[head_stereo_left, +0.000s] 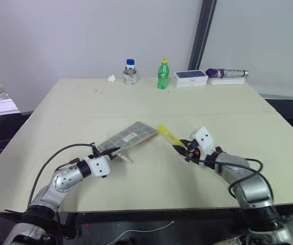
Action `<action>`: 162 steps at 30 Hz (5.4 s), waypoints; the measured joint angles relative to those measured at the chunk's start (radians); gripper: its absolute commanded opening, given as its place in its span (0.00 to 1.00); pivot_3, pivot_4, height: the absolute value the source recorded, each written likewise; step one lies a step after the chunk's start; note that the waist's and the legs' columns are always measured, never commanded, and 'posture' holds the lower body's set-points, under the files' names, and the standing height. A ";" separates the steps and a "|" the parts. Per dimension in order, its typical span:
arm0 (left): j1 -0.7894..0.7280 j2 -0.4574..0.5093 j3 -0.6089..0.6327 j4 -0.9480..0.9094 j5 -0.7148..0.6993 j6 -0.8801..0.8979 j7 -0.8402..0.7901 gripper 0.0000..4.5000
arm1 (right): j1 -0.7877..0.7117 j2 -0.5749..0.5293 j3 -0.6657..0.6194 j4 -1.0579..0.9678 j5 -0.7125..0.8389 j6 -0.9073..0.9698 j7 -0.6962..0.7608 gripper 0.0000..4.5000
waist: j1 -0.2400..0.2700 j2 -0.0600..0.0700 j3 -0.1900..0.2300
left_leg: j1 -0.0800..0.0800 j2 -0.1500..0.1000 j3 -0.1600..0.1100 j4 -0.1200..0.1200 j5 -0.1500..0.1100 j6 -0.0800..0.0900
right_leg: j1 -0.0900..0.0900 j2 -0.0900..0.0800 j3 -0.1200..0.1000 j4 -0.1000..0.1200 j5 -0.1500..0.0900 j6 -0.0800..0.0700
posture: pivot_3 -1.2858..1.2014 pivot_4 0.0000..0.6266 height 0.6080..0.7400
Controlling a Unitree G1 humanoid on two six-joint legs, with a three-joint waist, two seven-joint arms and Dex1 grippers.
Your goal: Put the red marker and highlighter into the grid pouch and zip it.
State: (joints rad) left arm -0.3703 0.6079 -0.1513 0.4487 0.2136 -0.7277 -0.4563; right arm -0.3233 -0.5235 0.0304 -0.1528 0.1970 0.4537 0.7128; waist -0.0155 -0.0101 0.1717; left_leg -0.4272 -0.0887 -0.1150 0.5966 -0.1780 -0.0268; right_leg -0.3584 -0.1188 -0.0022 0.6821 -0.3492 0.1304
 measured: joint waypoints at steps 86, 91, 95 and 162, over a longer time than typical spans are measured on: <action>-0.074 0.011 -0.008 -0.018 -0.221 -0.063 -0.311 0.00 | -0.293 0.062 0.312 0.281 -0.394 -0.562 0.095 0.99 | -0.005 0.000 0.000 | 0.000 0.000 0.000 -0.001 0.000 -0.001 | -0.001 0.000 0.000 0.000 0.000 0.000 | 0.52 0.24 1.00; -0.058 -0.005 -0.005 -0.016 -0.190 -0.063 -0.273 0.00 | -0.111 0.003 0.174 -0.002 -0.200 -0.338 0.151 0.99 | 0.004 0.000 0.000 | 0.000 0.000 -0.001 0.000 0.000 0.000 | 0.000 0.000 0.000 0.000 0.000 0.000 | 0.52 0.24 1.00; -0.058 -0.028 -0.002 0.019 -0.148 -0.065 -0.222 0.00 | 0.052 -0.005 -0.077 -0.187 0.008 -0.080 0.083 0.99 | 0.004 -0.001 0.000 | 0.000 0.000 -0.001 0.000 0.000 0.000 | 0.001 0.000 0.000 0.000 0.000 0.000 | 0.52 0.24 1.00; -0.196 -0.073 -0.090 0.044 -0.094 -0.126 -0.302 0.00 | -0.341 -0.065 0.380 0.303 -0.450 -0.657 0.108 0.64 | -0.003 -0.001 0.001 | 0.000 0.000 -0.001 0.000 0.000 -0.001 | 0.000 0.000 -0.001 0.000 0.000 0.000 | 0.52 0.24 1.00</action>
State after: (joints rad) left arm -0.5662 0.5349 -0.2411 0.4923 0.1199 -0.8541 -0.7584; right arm -0.6639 -0.5887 0.4104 0.1507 -0.2531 -0.2036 0.8206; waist -0.0187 -0.0115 0.1725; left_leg -0.4274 -0.0887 -0.1155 0.5970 -0.1776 -0.0273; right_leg -0.3585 -0.1186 -0.0029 0.6821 -0.3492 0.1305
